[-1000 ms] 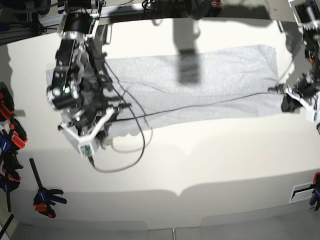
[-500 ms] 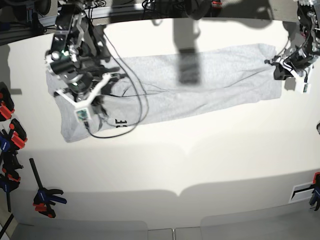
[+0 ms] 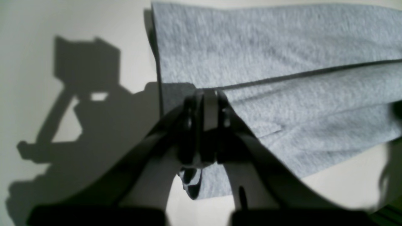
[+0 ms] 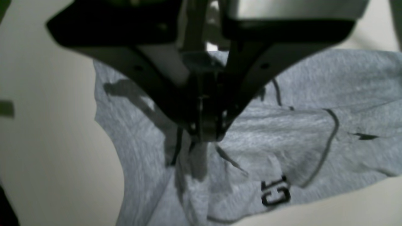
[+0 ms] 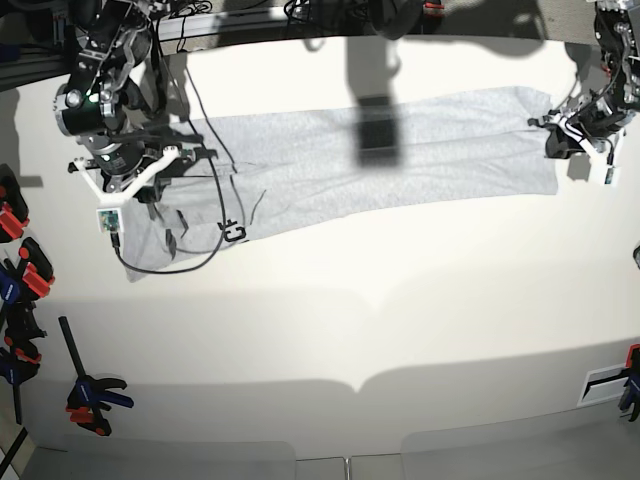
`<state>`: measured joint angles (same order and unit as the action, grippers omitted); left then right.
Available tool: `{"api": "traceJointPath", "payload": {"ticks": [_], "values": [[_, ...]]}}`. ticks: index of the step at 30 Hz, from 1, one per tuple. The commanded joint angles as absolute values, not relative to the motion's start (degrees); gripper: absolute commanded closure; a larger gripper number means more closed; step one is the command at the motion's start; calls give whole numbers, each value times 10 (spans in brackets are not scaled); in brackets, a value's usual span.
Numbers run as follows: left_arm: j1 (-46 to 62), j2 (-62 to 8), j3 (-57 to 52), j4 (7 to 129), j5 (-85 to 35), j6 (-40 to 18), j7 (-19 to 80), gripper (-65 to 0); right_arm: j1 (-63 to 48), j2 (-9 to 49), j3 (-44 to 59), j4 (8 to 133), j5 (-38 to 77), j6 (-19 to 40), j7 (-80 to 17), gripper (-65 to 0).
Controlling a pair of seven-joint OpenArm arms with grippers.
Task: Fold the T-shirt properly
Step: 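Grasp the folded strip's ends with both grippers and straighten it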
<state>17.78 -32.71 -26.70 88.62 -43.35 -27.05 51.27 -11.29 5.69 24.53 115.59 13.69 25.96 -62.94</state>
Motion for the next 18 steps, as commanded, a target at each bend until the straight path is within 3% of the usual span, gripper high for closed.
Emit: {"api": "traceJointPath", "payload": {"ticks": [1, 6, 14, 18], "values": [[175, -340, -274, 896, -440, -270, 503, 0, -107, 62, 249, 1168, 137, 259, -620, 0], [175, -340, -274, 896, -440, -270, 504, 0, -107, 62, 249, 1168, 114, 211, -623, 0], [175, -340, -274, 896, -418, -271, 503, 0, -107, 62, 248, 1168, 83, 208, -642, -11], [177, -340, -274, 896, -409, -271, 503, 0, -107, 62, 248, 1168, 47, 204, -642, -228]]}}
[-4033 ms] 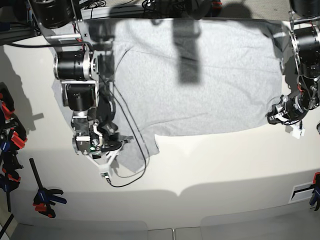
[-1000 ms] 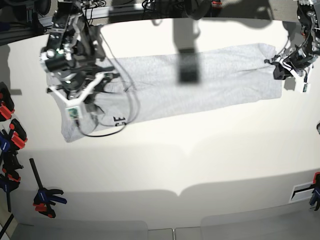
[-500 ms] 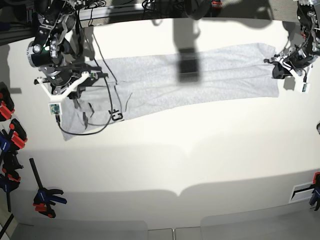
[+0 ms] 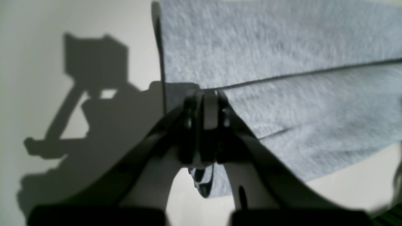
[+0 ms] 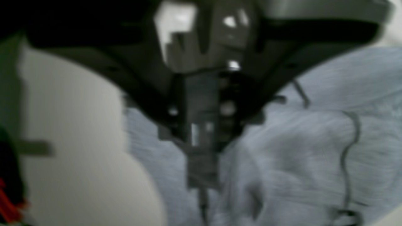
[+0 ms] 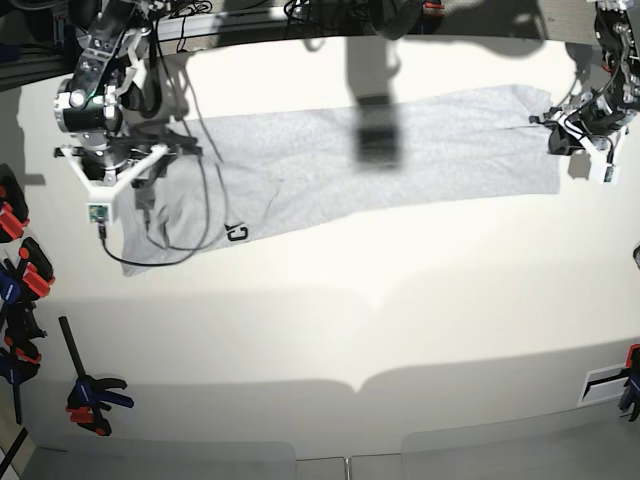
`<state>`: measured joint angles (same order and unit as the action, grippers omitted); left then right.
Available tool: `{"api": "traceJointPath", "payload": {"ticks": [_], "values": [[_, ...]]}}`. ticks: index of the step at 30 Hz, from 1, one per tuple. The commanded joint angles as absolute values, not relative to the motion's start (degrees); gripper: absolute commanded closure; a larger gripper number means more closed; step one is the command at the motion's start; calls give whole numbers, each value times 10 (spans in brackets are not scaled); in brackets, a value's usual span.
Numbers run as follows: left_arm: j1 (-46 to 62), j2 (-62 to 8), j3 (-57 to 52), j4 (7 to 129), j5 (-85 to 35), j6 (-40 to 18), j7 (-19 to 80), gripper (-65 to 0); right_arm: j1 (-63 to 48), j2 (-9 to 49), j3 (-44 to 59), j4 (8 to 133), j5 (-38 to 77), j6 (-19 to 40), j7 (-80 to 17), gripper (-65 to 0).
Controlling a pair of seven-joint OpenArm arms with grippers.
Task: Fold the T-shirt properly
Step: 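Grasp the folded strip's ends with both grippers and straighten it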
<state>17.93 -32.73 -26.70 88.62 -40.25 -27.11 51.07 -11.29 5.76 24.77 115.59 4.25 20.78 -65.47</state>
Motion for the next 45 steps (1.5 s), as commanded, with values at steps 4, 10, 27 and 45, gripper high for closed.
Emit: {"api": "traceJointPath", "payload": {"ticks": [4, 10, 27, 45], "values": [[188, -340, -274, 896, -409, -271, 490, -24, -106, 62, 249, 1168, 29, 160, -642, -266], [197, -340, -274, 896, -410, -271, 479, -239, -106, 62, 248, 1168, 30, 154, -627, -265], [197, -376, -280, 898, -445, -274, 518, -434, -106, 62, 248, 1168, 32, 176, -617, -265], [105, -408, -282, 695, -573, -270, 561, -434, -107, 62, 248, 1168, 130, 248, -634, -265]]}}
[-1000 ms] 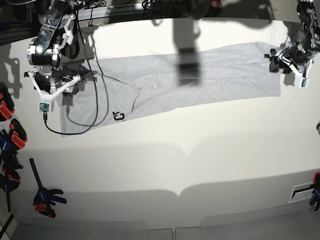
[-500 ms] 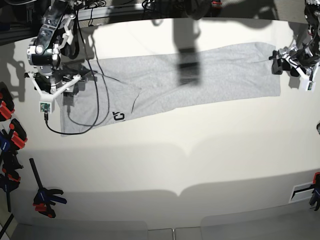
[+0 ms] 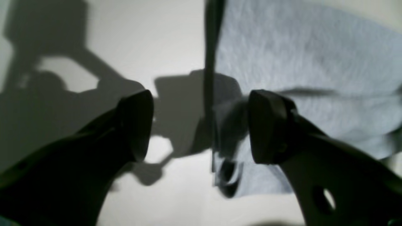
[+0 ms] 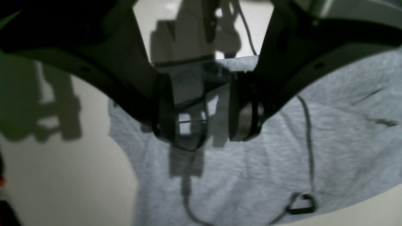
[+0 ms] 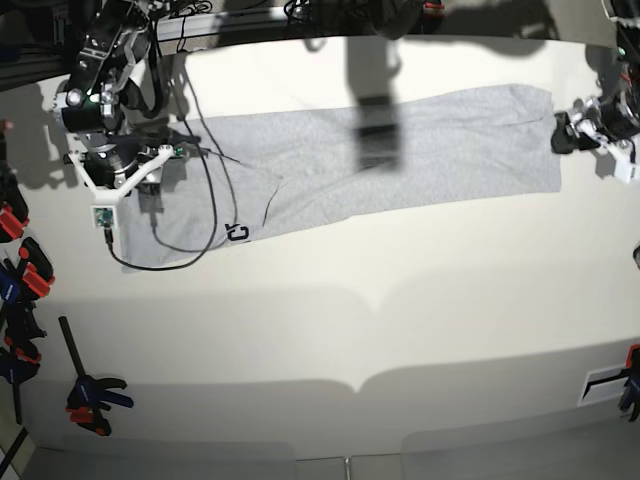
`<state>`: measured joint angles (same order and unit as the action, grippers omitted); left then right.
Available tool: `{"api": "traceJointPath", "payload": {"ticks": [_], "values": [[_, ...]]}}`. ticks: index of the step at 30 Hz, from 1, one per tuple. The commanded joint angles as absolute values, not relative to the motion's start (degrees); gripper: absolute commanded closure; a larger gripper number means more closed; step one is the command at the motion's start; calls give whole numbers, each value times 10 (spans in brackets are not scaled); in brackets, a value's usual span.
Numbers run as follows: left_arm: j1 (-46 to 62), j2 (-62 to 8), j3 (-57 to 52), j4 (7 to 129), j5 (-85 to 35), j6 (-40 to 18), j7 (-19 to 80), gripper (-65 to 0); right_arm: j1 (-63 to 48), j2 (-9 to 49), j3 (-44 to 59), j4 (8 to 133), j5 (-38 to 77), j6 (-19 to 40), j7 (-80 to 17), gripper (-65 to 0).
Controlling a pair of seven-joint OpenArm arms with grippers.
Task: Fold the T-shirt properly
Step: 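Grasp the folded strip's ends with both grippers and straighten it, then grasp the strip end with the left gripper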
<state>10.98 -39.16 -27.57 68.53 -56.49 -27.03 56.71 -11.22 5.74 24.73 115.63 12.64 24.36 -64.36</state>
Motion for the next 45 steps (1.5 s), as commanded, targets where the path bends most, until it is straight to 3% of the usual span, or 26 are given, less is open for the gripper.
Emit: {"api": "traceJointPath", "payload": {"ticks": [1, 8, 13, 26, 30, 35, 45], "values": [[95, -411, -282, 670, -588, -273, 568, -434, -107, 62, 249, 1168, 139, 253, -636, -265], [76, -404, -281, 531, -708, -333, 668, -434, -106, 62, 249, 1169, 172, 268, -645, -265], [85, -366, -280, 526, -740, -378, 759, -434, -106, 62, 248, 1179, 171, 268, -646, -265], [94, -323, -280, 526, -754, -387, 763, -412, -106, 62, 248, 1272, 171, 268, -651, -265], [94, -315, -280, 526, -751, -388, 763, -318, -107, 62, 248, 1274, 171, 267, -656, -265], [94, -331, -280, 526, -751, -395, 750, 0, -107, 62, 249, 1274, 171, 266, -657, -265], [93, -411, -281, 526, -709, -395, 687, 0, -107, 62, 249, 1274, 171, 266, -657, -265]]}}
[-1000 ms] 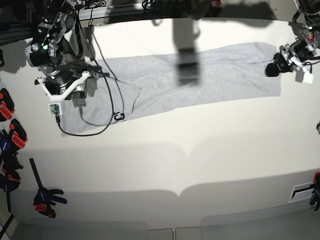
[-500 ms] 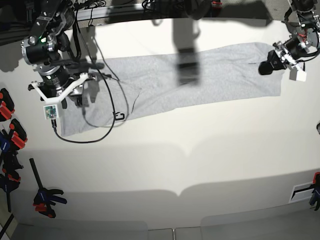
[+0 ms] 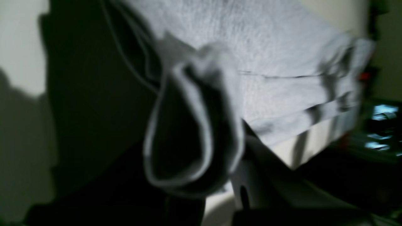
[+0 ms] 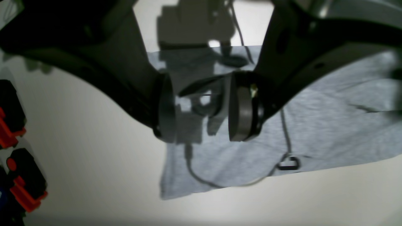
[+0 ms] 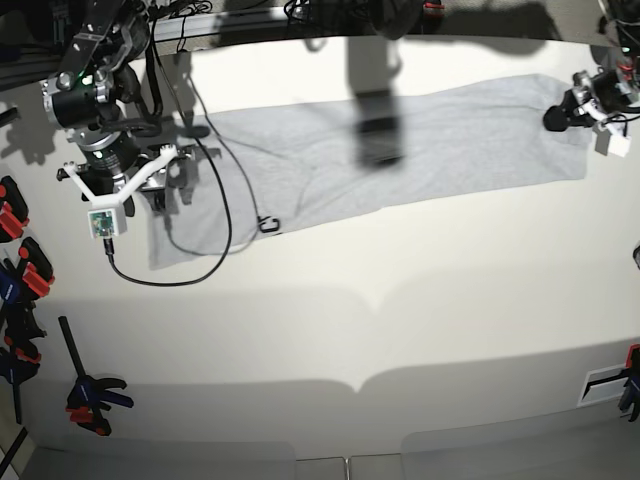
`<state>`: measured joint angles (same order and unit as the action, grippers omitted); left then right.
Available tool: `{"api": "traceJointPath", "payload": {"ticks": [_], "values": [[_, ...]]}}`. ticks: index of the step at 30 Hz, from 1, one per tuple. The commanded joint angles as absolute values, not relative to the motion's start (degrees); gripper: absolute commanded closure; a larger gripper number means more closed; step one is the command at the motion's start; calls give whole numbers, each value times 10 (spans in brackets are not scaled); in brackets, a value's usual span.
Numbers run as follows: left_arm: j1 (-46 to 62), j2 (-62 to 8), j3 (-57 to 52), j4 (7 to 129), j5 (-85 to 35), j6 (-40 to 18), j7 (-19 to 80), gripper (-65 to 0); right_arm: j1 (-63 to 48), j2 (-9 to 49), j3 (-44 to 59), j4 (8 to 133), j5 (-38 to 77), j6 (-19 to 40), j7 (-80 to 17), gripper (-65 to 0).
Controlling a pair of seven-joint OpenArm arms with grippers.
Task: Fold the T-shirt properly
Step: 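Grasp the strip end with the left gripper, then fold the strip end with the left gripper toward the right gripper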
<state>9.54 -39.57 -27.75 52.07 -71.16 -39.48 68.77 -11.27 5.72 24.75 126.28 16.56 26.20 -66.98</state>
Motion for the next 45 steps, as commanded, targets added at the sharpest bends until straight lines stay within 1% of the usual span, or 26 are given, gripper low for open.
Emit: {"api": "traceJointPath", "payload": {"ticks": [1, 6, 8, 12, 17, 21, 23, 26, 27, 30, 34, 38, 41, 45], "values": [[93, -420, -281, 526, -700, -395, 680, 0, -106, 62, 249, 1274, 172, 266, -657, -265], [80, -449, -281, 531, -694, -395, 687, 0, -106, 62, 248, 1274, 172, 266, -656, -265], [70, -451, -281, 551, -662, -394, 692, 0, -106, 62, 248, 1274, 172, 266, -656, -265], [68, -448, -281, 631, -613, -372, 691, 0, -106, 62, 248, 1274, 174, 266, -656, -265], [89, -434, -281, 776, -576, -336, 711, 0, -106, 62, 249, 1274, 186, 266, -656, -265], [139, -404, -281, 919, -544, -310, 717, 0, -106, 62, 248, 1274, 187, 266, -655, -265], [162, -374, -281, 982, -533, -297, 717, 0, -106, 62, 248, 1274, 187, 266, -654, -265], [193, -316, -280, 1047, -533, -296, 713, 0, -105, 62, 248, 1274, 187, 266, -654, -265], [199, -296, -280, 1059, -527, -296, 702, 0, -105, 62, 248, 1274, 187, 266, -654, -265], [201, -235, -278, 1066, -459, -295, 646, 0, -105, 62, 248, 1274, 187, 266, -655, -265], [201, -178, -254, 1066, -398, -295, 639, 0, -105, 62, 248, 1274, 191, 266, -655, -265], [199, -160, -203, 1066, -384, -295, 608, 0, -105, 62, 248, 1274, 202, 266, -655, -265], [199, -161, -162, 1066, -383, -241, 589, 0, -105, 62, 248, 1274, 202, 266, -656, -265], [198, -160, -136, 1066, -360, -237, 586, 0, -105, 62, 248, 1274, 202, 266, -656, -265]]}}
